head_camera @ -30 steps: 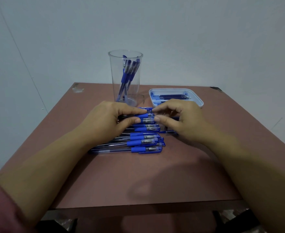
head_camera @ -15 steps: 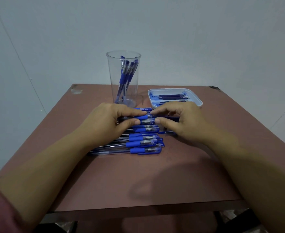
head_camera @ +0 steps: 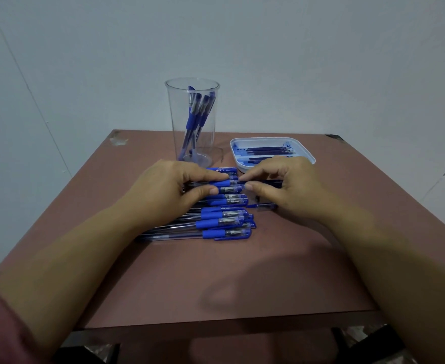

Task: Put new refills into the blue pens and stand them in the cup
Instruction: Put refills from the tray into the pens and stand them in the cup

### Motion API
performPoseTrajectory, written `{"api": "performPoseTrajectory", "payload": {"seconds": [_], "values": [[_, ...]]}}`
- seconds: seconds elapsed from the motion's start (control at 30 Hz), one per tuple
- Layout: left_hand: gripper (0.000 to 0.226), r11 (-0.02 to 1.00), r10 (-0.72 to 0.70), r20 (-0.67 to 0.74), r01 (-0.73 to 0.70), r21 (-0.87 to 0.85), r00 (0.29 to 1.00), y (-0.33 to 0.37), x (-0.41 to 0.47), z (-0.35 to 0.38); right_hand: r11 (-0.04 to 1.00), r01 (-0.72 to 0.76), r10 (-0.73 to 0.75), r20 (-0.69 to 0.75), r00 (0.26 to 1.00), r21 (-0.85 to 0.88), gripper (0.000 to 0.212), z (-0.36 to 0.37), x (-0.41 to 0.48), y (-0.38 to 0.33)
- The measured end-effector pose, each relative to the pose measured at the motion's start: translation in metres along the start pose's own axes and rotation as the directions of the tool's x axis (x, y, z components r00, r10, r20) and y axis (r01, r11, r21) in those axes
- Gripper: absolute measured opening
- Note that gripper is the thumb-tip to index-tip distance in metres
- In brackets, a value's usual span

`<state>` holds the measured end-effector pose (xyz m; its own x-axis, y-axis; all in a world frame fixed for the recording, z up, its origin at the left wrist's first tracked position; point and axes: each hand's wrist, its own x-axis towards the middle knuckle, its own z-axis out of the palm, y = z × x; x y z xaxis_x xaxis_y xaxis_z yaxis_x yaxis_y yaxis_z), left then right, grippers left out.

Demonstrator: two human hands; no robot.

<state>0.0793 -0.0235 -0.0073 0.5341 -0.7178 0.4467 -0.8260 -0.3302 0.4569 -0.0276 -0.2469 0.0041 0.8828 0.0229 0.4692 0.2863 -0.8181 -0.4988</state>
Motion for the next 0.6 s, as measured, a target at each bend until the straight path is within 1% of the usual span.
{"api": "performPoseTrajectory", "payload": {"seconds": [0.1,0.2,0.27,0.37,0.5,0.6], "values": [[0.032,1.0,-0.014,-0.009,0.014,-0.003,1.0,0.0,0.0,-0.001,0.999,-0.027,0.028,-0.042,0.999,0.021,0.016,-0.008,-0.003,0.003],[0.031,1.0,-0.03,-0.043,0.03,-0.009,0.999,0.0,0.0,-0.004,0.996,-0.058,0.063,-0.071,0.995,0.073,0.026,-0.018,-0.004,0.009],[0.031,0.999,-0.05,-0.071,0.05,-0.011,0.996,-0.002,0.0,-0.005,0.994,-0.097,0.101,-0.09,0.991,0.052,0.027,-0.022,-0.004,0.016],[0.031,0.998,-0.069,-0.089,0.068,-0.019,0.994,-0.003,0.0,-0.005,0.989,-0.145,0.146,-0.081,0.986,0.014,0.018,-0.023,-0.002,0.029],[0.031,0.997,-0.073,-0.08,0.071,-0.024,0.994,-0.002,0.0,-0.005,0.979,-0.177,0.174,-0.036,0.984,-0.1,0.012,-0.021,0.0,0.041],[0.03,0.997,-0.076,-0.074,0.075,-0.02,0.994,-0.001,0.0,-0.006,0.971,-0.182,0.186,0.013,0.982,-0.155,0.013,-0.023,0.0,0.044]]}}
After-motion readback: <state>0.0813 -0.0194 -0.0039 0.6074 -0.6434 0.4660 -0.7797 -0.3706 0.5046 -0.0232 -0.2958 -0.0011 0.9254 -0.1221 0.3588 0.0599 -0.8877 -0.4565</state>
